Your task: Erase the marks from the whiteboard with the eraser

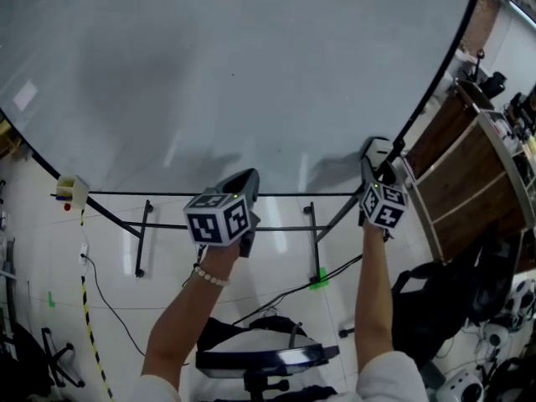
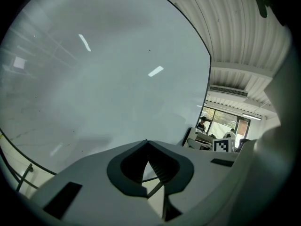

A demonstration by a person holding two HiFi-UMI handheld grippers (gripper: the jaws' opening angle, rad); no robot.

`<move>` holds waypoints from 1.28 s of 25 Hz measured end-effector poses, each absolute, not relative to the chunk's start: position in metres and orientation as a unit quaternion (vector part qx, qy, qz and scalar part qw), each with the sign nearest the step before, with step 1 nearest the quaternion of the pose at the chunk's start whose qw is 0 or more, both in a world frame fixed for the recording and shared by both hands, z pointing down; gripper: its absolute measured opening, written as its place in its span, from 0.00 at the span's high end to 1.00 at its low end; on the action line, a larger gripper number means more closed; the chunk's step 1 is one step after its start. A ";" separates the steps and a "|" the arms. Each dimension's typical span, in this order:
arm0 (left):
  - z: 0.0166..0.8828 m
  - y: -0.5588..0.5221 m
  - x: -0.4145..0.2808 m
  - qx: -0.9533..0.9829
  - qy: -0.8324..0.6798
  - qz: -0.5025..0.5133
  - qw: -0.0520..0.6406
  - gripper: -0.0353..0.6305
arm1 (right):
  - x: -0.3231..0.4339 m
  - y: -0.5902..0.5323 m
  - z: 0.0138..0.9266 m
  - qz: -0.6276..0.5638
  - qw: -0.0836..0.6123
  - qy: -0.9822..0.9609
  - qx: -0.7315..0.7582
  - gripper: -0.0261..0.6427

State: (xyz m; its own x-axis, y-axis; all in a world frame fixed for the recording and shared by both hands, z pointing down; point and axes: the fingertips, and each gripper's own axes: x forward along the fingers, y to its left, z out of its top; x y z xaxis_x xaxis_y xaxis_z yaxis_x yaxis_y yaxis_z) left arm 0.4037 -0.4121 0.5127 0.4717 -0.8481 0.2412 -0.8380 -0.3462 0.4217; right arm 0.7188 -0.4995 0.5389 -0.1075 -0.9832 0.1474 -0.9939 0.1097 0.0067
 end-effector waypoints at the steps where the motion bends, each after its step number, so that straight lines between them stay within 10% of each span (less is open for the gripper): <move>1: 0.513 -0.411 0.401 0.820 -0.514 -0.010 0.251 0.97 | 0.711 -0.499 0.538 0.045 0.056 -0.743 0.665 0.58; 32: 0.524 -0.336 0.125 0.779 -0.569 -0.016 0.262 0.97 | 0.336 -0.456 0.538 0.048 0.050 -0.779 0.624 0.58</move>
